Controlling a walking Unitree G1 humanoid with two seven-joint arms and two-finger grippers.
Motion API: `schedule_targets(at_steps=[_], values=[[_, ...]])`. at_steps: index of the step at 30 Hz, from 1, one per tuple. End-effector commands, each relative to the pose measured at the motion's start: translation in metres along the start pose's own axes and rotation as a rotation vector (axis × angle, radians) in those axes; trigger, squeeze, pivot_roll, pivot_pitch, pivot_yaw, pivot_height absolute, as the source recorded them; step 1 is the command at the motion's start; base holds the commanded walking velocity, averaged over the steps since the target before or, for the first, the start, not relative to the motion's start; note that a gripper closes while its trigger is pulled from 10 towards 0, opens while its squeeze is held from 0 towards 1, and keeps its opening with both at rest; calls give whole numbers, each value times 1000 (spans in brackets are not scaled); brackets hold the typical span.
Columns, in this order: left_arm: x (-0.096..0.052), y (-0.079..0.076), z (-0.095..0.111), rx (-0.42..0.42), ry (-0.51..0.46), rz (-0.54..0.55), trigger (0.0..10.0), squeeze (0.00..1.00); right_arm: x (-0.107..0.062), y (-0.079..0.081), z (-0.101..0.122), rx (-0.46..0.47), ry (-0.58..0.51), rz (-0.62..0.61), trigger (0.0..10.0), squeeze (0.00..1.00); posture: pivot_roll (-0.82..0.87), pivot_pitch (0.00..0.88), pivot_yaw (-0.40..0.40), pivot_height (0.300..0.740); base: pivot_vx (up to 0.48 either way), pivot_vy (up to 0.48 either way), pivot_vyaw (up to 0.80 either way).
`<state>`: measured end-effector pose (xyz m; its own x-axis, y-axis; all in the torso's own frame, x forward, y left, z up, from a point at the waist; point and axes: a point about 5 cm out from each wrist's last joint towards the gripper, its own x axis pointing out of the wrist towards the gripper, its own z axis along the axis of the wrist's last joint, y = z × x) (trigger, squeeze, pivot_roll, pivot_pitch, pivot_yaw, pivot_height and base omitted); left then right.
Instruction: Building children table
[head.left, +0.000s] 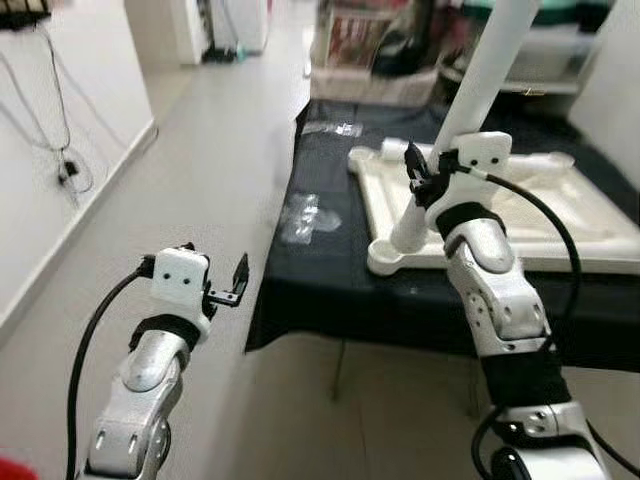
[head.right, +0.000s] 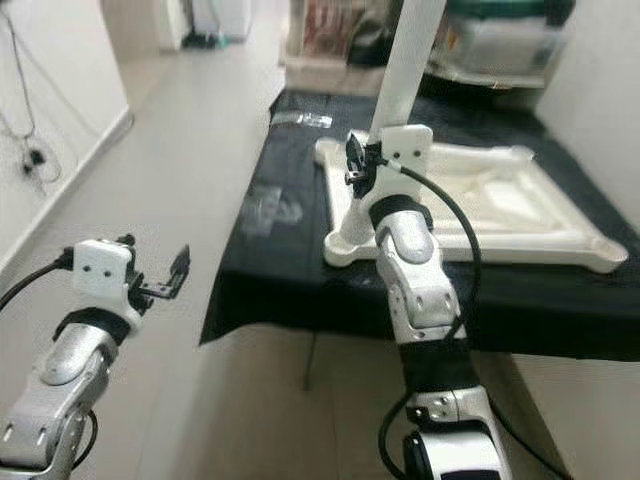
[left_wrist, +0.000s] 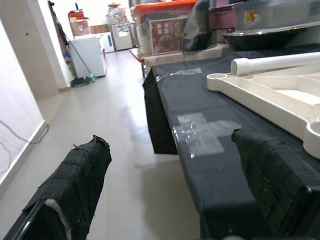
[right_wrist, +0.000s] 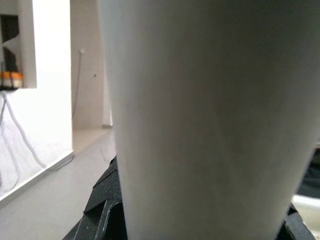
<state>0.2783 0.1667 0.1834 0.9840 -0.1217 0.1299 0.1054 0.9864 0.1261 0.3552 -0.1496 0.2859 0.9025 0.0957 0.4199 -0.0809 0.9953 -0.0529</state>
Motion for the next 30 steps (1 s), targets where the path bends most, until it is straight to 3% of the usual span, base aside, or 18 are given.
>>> schedule_targets(at_steps=[1,7,30], values=[[1,2,-4,9,17,10,10000,0,1,-1,-2,5,2,-18,10000,0,70,114,-54,740,431,0,0],[2,2,-6,7,19,25,10000,0,4,2,0,6,-18,-27,10000,0,68,118,-56,740,394,-133,0],[4,6,-14,2,54,91,10000,0,5,5,-8,58,-1,9,10000,0,59,127,-61,740,0,0,0]])
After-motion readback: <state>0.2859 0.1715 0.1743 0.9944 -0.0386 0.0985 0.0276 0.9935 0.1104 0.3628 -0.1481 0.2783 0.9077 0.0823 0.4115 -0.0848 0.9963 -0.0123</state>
